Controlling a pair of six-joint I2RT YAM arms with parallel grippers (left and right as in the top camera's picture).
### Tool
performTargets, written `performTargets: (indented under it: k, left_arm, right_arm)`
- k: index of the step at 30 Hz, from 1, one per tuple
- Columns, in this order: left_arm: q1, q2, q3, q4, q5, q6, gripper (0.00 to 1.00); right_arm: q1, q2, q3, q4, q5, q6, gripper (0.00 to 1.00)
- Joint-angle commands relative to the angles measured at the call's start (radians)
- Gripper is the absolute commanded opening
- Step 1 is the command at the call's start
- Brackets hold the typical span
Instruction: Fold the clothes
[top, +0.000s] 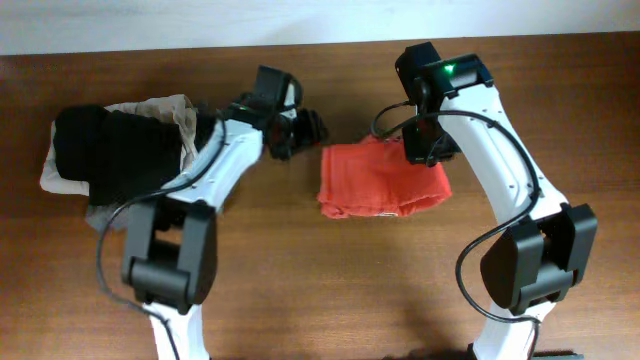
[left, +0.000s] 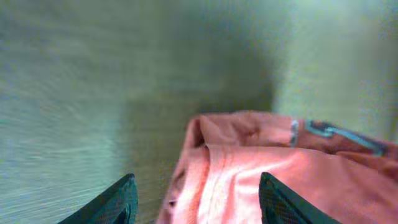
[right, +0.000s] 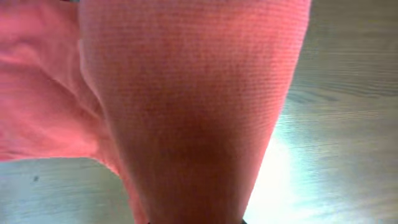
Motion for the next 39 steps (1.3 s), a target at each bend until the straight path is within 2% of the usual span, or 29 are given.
performTargets:
  k: [1, 7, 12, 26, 39]
  left_arm:
    - [0.093, -0.171, 0.021, 0.009, -0.02, 0.035, 0.62]
    - [0.181, -0.314, 0.027, -0.001, -0.019, 0.079, 0.66]
    - [0.189, -0.378, 0.027, -0.047, -0.019, 0.103, 0.66]
    - [0.189, -0.415, 0.027, -0.075, -0.02, 0.103, 0.66]
    - [0.189, -0.442, 0.027, -0.079, -0.02, 0.103, 0.65]
  right_arm:
    - [0.0, -0.039, 0.025, 0.002, 0.087, -0.007, 0.04]
    - [0.04, -0.037, 0.025, 0.07, -0.003, -0.007, 0.07]
    - [0.104, -0.006, 0.021, 0.154, -0.042, 0.023, 0.09]
    - [0.227, 0.158, 0.021, 0.236, -0.068, 0.153, 0.09]
    - [0.294, 0.195, 0.005, 0.35, -0.072, 0.211, 0.13]
